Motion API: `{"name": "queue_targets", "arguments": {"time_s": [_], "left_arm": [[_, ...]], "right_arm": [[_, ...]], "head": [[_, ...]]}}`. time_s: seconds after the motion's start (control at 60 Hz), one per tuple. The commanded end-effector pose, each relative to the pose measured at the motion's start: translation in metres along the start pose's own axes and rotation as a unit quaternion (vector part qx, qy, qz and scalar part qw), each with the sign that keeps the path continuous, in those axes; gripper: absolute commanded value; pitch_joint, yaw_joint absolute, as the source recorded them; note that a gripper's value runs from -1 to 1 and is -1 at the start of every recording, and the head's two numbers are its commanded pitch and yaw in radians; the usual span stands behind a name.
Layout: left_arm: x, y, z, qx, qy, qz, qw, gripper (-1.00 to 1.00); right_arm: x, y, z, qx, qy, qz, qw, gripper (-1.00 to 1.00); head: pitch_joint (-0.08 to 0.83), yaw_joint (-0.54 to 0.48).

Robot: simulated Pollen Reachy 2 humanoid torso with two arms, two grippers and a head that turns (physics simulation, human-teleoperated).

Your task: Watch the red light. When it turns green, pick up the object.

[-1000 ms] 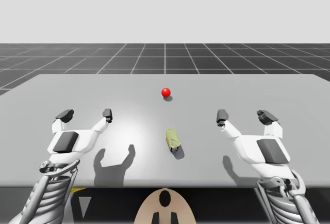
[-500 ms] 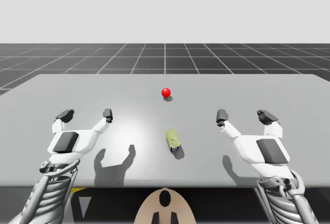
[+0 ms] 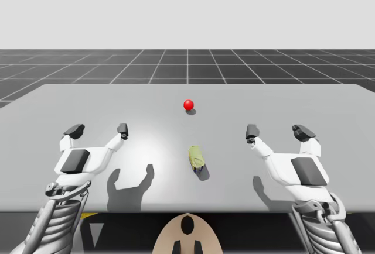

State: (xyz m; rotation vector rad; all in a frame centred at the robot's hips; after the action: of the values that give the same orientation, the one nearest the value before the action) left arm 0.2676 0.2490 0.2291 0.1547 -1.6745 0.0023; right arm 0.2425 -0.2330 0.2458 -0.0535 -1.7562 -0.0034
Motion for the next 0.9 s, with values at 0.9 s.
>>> {"name": "queue_targets", "arguments": {"time_s": [0.9], "left_arm": [[-0.0021,-0.0043,0.0013,-0.003,0.006,-0.001,1.0,-1.0]], "right_arm": [[-0.0019,0.0028,0.0012,-0.003,0.001,-0.008,1.0,-1.0]], "head": [[0.41,-0.01]]}}
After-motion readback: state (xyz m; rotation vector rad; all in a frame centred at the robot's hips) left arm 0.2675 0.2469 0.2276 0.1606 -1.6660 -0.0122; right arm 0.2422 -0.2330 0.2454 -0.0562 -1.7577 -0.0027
